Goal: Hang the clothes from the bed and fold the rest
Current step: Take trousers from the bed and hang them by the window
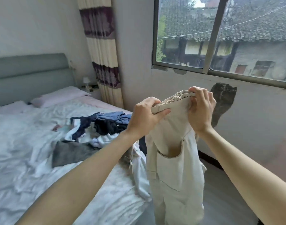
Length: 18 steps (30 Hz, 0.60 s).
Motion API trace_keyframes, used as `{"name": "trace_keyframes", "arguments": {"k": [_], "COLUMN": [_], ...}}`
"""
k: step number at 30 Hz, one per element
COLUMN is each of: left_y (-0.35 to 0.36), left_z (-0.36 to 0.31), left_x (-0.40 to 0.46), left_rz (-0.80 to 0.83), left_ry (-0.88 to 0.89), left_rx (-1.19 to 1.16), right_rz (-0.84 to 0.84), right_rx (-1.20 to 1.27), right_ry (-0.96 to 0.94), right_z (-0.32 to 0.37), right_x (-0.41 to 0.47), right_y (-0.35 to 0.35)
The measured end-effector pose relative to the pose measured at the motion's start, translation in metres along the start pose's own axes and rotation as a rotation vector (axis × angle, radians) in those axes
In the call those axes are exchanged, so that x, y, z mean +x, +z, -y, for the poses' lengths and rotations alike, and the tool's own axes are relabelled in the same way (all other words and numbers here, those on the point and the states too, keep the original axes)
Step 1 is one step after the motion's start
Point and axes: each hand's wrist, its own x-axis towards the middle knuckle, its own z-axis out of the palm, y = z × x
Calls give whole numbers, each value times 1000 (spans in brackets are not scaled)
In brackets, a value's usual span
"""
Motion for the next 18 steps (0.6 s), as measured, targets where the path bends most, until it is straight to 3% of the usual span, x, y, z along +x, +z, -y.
{"name": "trace_keyframes", "arguments": {"k": [6,10,18], "left_y": [-91,-154,-204], "left_z": [71,154,353], "left_x": [-13,-12,16], "left_rz": [-104,-161,-114], "left_ry": [-182,-329,-551], "left_rx": [112,215,448], "right_rz": [169,318,611], "right_rx": [185,245,94], "right_ry": [-73,-91,-27], "right_z": [76,125,162], "right_x": [-7,-19,-41], "right_y": [106,208,403]}}
